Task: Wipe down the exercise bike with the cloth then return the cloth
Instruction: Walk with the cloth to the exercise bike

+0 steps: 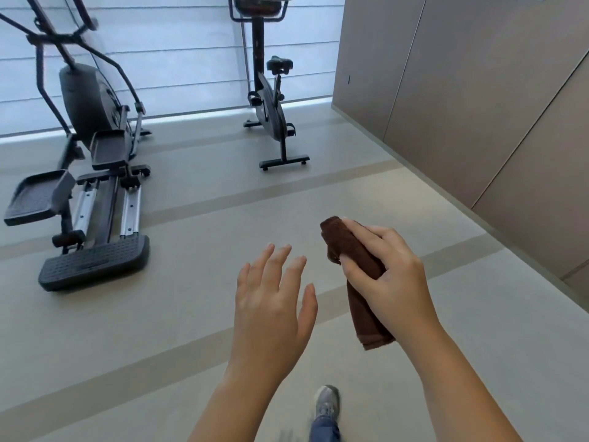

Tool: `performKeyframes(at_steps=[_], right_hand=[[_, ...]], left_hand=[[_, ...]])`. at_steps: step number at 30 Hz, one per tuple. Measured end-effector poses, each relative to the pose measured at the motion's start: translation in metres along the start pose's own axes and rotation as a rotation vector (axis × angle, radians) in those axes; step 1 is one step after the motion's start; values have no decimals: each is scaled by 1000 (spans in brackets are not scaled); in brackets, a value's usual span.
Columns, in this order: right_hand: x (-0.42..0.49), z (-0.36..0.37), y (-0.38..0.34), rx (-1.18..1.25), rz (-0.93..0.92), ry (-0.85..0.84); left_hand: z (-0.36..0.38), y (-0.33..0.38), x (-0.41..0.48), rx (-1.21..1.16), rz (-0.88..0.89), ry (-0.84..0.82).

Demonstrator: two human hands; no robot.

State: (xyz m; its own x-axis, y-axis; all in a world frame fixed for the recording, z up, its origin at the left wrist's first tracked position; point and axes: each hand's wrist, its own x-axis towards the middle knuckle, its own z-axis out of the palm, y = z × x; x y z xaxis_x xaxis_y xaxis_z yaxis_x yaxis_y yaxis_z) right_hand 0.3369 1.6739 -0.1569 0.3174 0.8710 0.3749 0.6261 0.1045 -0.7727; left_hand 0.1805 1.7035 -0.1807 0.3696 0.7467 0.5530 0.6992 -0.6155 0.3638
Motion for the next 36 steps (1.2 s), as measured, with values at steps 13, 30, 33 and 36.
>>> performKeyframes(at_steps=[13, 30, 33, 36], right_hand=[[275, -46, 138, -29, 26, 137], [620, 12, 296, -116, 98, 121], [698, 26, 306, -141, 56, 91], [758, 44, 321, -126, 33, 82]], left_hand=[[167, 1, 285, 6, 102, -26], [385, -107, 604, -181, 51, -92], [409, -136, 669, -188, 34, -53], [433, -160, 718, -180, 14, -39]])
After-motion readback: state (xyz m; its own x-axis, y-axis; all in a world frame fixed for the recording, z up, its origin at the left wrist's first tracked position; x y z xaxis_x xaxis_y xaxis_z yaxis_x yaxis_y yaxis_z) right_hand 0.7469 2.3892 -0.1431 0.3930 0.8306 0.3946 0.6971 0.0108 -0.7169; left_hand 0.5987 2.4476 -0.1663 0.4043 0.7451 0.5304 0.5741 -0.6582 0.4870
